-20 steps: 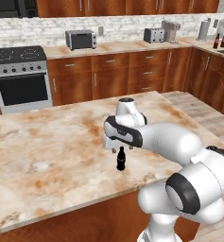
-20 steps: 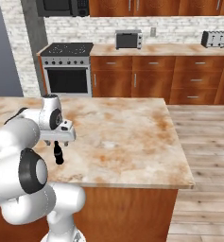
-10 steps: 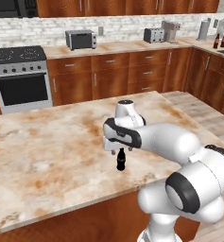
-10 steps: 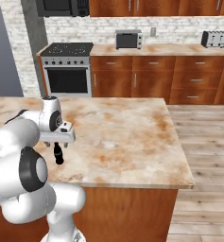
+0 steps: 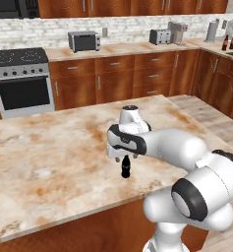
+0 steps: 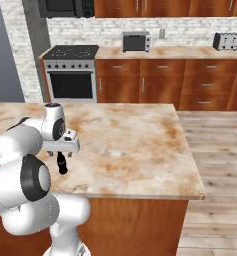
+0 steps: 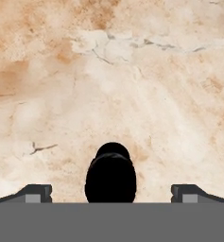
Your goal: Place the large bottle from the dining counter next to the other large bottle outside the sink, and place the small bottle from the dining counter next to the other small bottle inside the sink.
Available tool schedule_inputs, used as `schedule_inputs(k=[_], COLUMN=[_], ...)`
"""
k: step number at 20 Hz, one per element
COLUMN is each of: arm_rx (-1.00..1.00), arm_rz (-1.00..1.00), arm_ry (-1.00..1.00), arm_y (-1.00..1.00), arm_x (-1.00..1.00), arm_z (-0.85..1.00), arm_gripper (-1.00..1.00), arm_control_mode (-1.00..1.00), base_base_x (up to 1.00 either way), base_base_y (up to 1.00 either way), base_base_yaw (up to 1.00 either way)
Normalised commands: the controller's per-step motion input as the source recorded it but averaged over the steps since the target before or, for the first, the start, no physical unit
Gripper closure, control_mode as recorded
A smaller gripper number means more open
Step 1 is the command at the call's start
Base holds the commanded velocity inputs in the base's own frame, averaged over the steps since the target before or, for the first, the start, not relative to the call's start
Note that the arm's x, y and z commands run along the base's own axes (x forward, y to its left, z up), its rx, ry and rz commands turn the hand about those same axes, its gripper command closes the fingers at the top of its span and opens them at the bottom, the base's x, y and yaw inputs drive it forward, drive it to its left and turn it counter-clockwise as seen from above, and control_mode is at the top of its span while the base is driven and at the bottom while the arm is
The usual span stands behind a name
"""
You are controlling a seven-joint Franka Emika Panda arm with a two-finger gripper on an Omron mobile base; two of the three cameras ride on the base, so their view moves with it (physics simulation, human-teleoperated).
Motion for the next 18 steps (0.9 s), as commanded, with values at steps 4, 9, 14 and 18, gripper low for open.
schedule_inputs(k=[4,9,14,18], arm_rx=[0.00,0.00,0.00,0.00], arm_rz=[0.00,0.00,0.00,0.00], arm_ry=[0.00,0.00,0.00,0.00], arm_y=[0.00,0.00,0.00,0.00], arm_x=[0.00,0.00,0.00,0.00], arm_z=[0.00,0.00,0.00,0.00], arm_gripper=[-1.00,1.00,1.00,1.00], arm_control_mode=[-1.00,-1.00,-1.00,-1.00], base_base_x=[0.00,0.00,0.00,0.00], base_base_y=[0.00,0.00,0.00,0.00], base_base_yaw=[0.00,0.00,0.00,0.00])
